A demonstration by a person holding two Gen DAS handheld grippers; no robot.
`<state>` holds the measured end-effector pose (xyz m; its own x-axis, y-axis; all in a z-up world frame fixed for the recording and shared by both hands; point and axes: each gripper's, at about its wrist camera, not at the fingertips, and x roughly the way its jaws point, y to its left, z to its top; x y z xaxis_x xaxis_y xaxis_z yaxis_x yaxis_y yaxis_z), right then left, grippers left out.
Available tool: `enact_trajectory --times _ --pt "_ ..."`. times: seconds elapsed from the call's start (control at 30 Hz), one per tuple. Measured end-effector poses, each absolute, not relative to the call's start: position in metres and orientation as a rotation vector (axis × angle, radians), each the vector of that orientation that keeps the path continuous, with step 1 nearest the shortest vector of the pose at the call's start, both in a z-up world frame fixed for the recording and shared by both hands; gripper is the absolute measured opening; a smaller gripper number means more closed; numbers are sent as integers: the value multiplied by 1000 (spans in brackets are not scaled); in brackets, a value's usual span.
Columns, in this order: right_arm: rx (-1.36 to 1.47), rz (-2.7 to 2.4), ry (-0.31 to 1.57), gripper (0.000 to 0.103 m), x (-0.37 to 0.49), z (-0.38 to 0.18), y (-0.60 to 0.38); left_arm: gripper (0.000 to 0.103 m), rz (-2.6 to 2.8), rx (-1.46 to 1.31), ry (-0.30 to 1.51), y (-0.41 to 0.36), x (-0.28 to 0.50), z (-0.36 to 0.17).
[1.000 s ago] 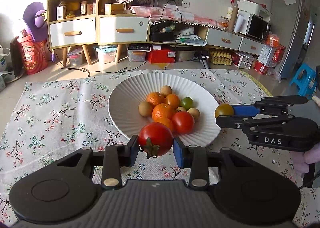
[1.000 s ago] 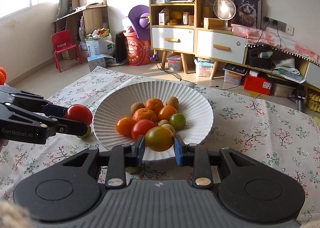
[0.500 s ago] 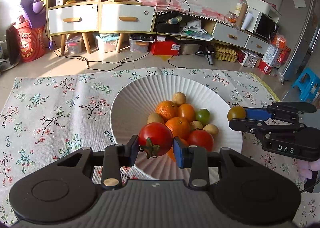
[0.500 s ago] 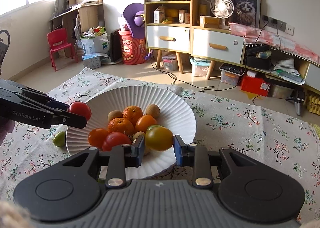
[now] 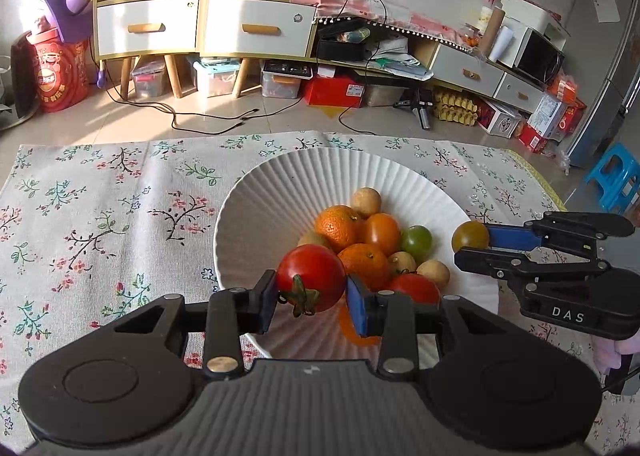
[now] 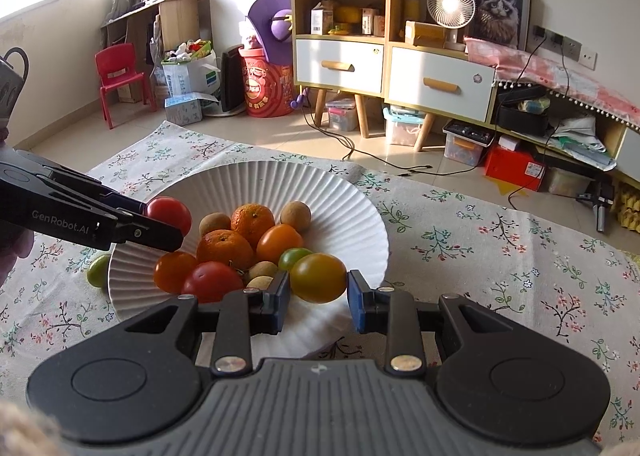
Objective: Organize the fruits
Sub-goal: 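Carry the red tomato and yellow tomato into the white bowl, then open both grippers to release the tomatoes in the bowl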
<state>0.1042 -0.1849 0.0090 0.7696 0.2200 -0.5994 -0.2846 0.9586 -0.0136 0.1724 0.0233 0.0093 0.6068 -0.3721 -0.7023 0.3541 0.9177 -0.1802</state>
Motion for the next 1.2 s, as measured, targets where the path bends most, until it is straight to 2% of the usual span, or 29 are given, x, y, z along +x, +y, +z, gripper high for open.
enact_trajectory --times 0.43,0.73,0.93,1.2 --pt "-124 272 655 28 108 6 -182 29 -432 -29 811 24 174 9" --pt "-120 267 634 31 103 11 -182 38 -431 -6 773 23 168 15" --pt "-120 256 630 38 96 15 -182 46 -429 16 763 22 158 19" --pt "-101 230 619 52 83 24 -182 57 -416 24 744 24 135 29"
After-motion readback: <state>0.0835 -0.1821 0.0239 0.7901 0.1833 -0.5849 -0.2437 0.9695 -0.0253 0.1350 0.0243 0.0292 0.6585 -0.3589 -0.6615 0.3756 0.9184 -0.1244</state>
